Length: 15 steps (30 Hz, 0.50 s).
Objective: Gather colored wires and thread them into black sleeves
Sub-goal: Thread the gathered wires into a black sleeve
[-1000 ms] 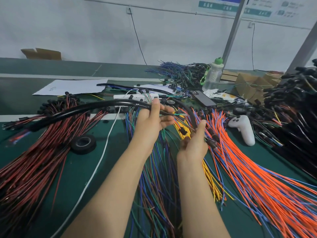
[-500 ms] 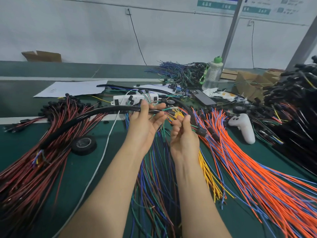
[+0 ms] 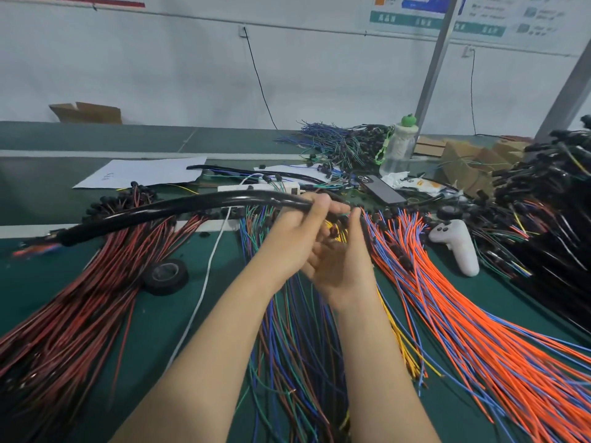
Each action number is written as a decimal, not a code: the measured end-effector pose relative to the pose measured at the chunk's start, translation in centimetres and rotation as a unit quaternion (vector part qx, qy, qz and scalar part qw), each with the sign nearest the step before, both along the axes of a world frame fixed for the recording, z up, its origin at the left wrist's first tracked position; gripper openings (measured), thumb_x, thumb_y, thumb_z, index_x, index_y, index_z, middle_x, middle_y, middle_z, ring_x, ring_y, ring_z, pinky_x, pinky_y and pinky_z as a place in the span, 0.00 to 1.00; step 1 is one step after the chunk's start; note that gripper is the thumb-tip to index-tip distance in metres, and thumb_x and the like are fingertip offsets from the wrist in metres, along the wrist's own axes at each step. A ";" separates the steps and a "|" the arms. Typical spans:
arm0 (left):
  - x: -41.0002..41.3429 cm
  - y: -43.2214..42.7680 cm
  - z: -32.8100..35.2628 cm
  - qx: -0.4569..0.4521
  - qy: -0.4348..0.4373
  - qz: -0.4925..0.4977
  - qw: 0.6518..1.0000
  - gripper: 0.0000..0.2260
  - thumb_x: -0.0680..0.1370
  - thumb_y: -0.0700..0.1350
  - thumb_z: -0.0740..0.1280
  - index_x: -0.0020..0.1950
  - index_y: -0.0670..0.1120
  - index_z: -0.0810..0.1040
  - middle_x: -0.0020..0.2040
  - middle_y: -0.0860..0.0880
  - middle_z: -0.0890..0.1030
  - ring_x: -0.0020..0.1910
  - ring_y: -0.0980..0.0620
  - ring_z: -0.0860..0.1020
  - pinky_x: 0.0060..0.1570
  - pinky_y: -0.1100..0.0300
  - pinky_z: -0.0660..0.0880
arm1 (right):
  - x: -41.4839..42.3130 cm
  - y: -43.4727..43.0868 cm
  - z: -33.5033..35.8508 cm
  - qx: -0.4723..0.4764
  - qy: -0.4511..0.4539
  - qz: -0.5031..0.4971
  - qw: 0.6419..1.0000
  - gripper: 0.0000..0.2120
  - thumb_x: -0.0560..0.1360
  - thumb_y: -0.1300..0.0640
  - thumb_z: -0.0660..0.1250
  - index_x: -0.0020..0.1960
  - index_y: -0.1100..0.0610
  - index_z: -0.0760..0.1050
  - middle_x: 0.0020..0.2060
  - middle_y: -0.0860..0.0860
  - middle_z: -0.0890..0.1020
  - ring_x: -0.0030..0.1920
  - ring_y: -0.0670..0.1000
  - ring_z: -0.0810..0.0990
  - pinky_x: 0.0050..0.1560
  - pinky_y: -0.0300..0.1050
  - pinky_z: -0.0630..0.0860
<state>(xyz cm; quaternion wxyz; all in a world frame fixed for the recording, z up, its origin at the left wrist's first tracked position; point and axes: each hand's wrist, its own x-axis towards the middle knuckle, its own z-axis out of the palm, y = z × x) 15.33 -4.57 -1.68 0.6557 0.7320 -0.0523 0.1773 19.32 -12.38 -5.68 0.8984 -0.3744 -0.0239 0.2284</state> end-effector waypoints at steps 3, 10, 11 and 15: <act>-0.8 -0.1 0.5 0.113 -0.003 0.010 0.994 0.13 0.82 0.49 0.55 0.57 0.49 0.78 0.55 0.53 0.77 0.48 0.58 0.74 0.52 0.66 0.72 | 0.1 -0.4 1.9 0.004 -0.043 0.044 0.998 0.25 0.77 0.36 0.55 0.50 0.56 0.76 0.43 0.56 0.77 0.48 0.53 0.76 0.52 0.46 0.71; -4.6 0.8 2.5 0.295 0.134 0.012 0.946 0.15 0.79 0.58 0.56 0.43 0.50 0.76 0.31 0.56 0.81 0.28 0.60 0.74 0.36 0.60 0.74 | 2.2 -0.9 5.9 0.032 -0.027 -0.088 0.995 0.15 0.82 0.53 0.57 0.44 0.62 0.73 0.31 0.55 0.84 0.31 0.48 0.84 0.30 0.38 0.78; -5.3 0.7 2.8 0.292 0.078 0.033 0.953 0.13 0.78 0.57 0.58 0.42 0.52 0.76 0.33 0.58 0.81 0.29 0.62 0.75 0.38 0.59 0.75 | 2.5 -1.0 6.4 0.039 -0.026 -0.092 0.995 0.15 0.82 0.53 0.57 0.43 0.62 0.72 0.30 0.55 0.84 0.30 0.48 0.84 0.29 0.37 0.78; -4.2 0.9 5.2 0.404 -0.087 0.228 0.882 0.15 0.75 0.55 0.63 0.59 0.50 0.75 0.57 0.52 0.76 0.58 0.52 0.72 0.58 0.56 0.68 | 2.5 -0.8 8.1 0.011 -0.071 -0.082 0.994 0.14 0.82 0.55 0.58 0.43 0.64 0.70 0.29 0.59 0.82 0.30 0.52 0.83 0.32 0.42 0.81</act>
